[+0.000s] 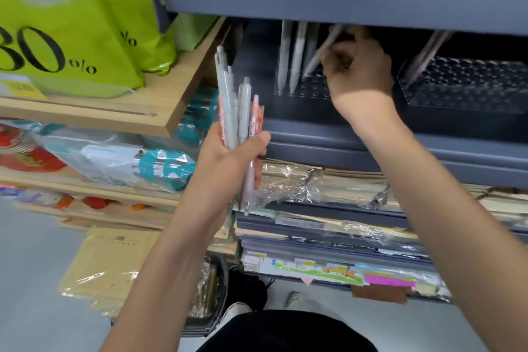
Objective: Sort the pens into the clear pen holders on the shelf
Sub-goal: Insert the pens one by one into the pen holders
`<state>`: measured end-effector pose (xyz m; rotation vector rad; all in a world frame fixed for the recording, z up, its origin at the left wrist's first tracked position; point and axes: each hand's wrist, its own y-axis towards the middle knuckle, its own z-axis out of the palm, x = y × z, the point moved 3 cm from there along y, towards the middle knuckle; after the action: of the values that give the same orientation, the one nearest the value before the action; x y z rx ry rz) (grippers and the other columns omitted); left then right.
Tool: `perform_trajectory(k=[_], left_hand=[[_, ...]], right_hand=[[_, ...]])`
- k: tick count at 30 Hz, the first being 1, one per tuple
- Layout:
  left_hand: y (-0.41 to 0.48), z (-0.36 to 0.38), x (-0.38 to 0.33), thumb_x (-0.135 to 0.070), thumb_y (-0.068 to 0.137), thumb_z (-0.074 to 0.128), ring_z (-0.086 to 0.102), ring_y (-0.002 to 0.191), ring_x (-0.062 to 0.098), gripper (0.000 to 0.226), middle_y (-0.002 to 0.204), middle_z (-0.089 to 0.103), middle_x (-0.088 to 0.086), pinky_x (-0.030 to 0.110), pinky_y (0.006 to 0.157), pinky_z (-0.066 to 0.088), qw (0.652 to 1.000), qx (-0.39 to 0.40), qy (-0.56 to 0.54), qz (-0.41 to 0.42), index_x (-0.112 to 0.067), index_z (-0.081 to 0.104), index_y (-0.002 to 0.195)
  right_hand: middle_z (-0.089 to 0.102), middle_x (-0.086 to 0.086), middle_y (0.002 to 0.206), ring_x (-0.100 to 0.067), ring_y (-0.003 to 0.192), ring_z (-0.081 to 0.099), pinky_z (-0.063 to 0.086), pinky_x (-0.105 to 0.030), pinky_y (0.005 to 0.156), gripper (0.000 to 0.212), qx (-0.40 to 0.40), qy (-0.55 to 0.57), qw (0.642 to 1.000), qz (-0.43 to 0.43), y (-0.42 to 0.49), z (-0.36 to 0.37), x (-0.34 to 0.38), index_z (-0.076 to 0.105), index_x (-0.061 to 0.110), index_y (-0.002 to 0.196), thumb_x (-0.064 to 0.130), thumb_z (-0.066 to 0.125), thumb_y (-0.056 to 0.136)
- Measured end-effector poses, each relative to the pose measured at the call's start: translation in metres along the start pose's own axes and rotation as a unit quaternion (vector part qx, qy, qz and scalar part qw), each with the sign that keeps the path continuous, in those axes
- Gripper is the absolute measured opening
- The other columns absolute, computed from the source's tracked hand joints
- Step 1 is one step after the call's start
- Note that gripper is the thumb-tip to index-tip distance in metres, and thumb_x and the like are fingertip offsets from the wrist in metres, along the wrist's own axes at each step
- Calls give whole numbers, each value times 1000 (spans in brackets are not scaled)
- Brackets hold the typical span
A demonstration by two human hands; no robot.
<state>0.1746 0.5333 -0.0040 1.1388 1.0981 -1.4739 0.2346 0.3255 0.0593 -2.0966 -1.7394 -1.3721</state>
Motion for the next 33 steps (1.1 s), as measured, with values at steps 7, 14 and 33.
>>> perform_trajectory(k=[7, 14, 33], left_hand=[[3, -3, 0, -24, 86, 74, 53, 57, 16, 35, 75, 61, 3, 28, 52, 48, 1000, 29, -1, -5, -13, 55, 114], [2, -5, 1, -23, 87, 73, 54, 57, 16, 30, 76, 61, 4, 28, 52, 48, 999, 41, 4, -9, -18, 56, 111], [-11, -15, 3, -22, 92, 70, 54, 56, 16, 28, 82, 70, 3, 29, 51, 49, 998, 60, -1, -20, -18, 55, 116]], right_hand=[[61, 12, 85, -10, 85, 58, 30, -11, 64, 11, -24, -7, 999, 24, 2, 7, 3, 67, 15, 94, 20, 61, 86], [62, 14, 77, 0, 77, 60, 39, -1, 68, 13, -12, 37, 998, 54, 5, 7, 3, 71, 15, 96, 13, 64, 85], [73, 3, 100, -19, 98, 66, 50, -27, 87, 13, -9, -54, 996, 67, 0, 15, 6, 71, 21, 96, 30, 65, 88]])
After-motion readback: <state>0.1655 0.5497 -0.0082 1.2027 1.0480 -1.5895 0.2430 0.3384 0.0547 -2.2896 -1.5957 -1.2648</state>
